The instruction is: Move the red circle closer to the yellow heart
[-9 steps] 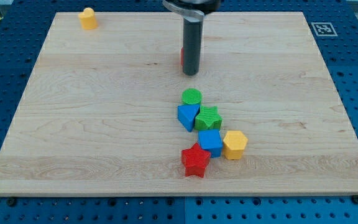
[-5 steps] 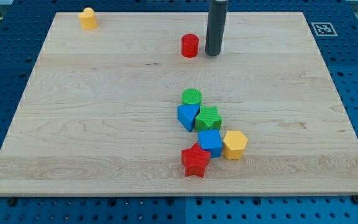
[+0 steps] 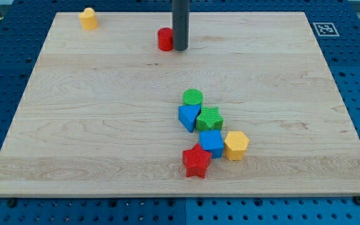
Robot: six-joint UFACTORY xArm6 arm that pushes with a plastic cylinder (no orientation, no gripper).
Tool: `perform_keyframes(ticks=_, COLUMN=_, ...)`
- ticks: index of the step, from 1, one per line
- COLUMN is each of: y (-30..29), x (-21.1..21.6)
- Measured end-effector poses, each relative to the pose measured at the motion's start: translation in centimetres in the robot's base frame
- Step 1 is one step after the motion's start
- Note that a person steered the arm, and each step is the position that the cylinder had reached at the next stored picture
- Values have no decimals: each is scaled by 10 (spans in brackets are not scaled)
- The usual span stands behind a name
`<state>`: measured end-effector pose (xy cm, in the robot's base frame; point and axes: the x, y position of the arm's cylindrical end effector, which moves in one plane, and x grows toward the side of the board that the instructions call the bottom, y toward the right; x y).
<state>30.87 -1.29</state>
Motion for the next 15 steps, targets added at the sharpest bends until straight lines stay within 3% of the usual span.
perform_keyframes(ticks=3, y=-63, x=-30)
perform_keyframes(ticks=6, y=-66, x=-97)
perform_keyframes(ticks=10, y=-70, x=-97)
perform_keyframes(ticks=15, y=-131, x=-97)
